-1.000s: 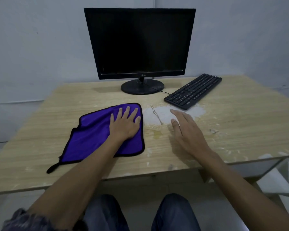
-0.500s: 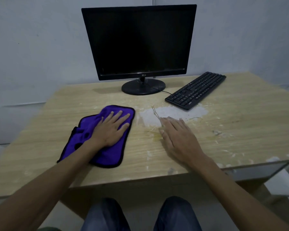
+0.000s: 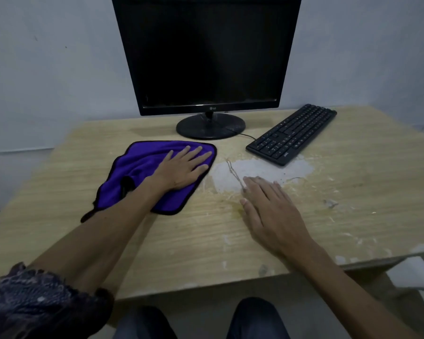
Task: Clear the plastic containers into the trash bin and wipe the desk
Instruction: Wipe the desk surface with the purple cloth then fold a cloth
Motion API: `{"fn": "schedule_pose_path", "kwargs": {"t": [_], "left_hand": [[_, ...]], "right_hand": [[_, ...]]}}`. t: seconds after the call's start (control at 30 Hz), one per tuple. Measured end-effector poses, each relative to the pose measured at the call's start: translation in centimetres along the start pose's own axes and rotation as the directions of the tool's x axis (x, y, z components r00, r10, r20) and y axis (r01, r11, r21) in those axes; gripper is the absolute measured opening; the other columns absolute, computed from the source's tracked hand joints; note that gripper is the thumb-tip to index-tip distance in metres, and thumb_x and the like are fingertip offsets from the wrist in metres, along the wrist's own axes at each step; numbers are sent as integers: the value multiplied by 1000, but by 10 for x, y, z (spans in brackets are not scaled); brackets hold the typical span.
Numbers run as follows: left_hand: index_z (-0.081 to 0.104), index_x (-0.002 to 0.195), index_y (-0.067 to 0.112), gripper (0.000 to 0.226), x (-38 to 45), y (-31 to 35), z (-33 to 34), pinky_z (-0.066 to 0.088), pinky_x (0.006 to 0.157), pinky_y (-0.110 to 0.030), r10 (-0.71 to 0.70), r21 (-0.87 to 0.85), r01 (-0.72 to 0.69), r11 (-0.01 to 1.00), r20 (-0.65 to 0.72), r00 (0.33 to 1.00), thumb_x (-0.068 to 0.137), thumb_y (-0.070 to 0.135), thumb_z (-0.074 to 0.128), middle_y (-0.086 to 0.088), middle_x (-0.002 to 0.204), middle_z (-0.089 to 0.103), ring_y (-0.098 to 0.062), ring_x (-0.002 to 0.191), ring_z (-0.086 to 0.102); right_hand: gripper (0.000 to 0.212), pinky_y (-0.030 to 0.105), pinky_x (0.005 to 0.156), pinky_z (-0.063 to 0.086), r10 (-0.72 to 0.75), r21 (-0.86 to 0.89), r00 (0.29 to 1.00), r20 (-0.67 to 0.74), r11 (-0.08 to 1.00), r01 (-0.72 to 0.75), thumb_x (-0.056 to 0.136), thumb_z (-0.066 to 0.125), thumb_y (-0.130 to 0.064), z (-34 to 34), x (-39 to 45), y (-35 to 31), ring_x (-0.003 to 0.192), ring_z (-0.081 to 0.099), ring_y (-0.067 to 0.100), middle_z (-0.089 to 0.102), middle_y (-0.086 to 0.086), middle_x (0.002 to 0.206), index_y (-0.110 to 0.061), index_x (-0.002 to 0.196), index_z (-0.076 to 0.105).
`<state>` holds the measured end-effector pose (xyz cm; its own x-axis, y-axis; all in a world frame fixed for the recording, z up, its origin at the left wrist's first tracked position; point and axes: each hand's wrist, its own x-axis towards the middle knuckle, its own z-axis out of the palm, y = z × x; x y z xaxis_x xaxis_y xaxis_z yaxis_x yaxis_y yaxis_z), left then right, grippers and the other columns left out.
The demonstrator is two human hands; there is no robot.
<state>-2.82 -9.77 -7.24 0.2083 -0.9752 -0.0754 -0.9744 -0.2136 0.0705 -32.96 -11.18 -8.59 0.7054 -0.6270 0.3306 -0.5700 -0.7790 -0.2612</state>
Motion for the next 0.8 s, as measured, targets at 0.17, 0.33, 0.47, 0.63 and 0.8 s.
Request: {"fn": "schedule_pose_path", "kwargs": {"t": [0.17, 0.33, 0.47, 0.63, 0.8], "left_hand": [[-4, 160, 49, 60, -51, 40, 9, 5, 128, -53, 153, 57, -153, 987, -2, 988, 103, 63, 7, 16, 171, -3, -16, 159, -3], [-9, 158, 51, 57, -118, 59, 20, -2, 129, -45, 204, 57, -202, 978, -26, 979, 105, 62, 7, 19, 170, -9, -11, 158, -10], [-11, 155, 57, 55, -147, 61, 20, -11, 126, -35, 227, -2, -227, 974, -26, 973, 102, 63, 3, 25, 167, -13, -3, 154, -18], [0, 156, 58, 58, -99, 38, 20, 1, 129, -45, 19, -61, -23, 998, -63, 998, 99, 68, 4, 22, 170, -1, -11, 159, -3], [6, 160, 52, 56, -33, 30, 13, -1, 128, -52, -232, -108, 224, 969, -68, 970, 104, 62, 11, 14, 172, 2, -19, 160, 0]], "right_hand": [[55, 41, 129, 17, 17, -2, 1000, -4, 1000, -17, 110, 28, -46, -2, -1, -2, 152, 29, 14, 40, 0, 162, -21, 159, 32], [56, 45, 129, 20, -7, -12, 1000, -5, 1000, 7, 109, 36, -44, -6, -4, -3, 151, 31, 17, 42, 3, 161, -17, 158, 34], [57, 45, 129, 19, -20, -7, 1000, -17, 1000, 20, 109, 35, -46, -7, -4, -2, 151, 32, 18, 43, 3, 160, -16, 157, 35], [58, 44, 129, 18, -13, 9, 1000, -23, 1000, 13, 111, 24, -49, -7, -4, -2, 151, 31, 17, 43, 3, 160, -17, 157, 35], [60, 44, 130, 16, 17, 16, 1000, -9, 1000, -16, 110, 18, -51, -6, -3, -4, 153, 27, 15, 39, 1, 163, -18, 159, 32]]}}
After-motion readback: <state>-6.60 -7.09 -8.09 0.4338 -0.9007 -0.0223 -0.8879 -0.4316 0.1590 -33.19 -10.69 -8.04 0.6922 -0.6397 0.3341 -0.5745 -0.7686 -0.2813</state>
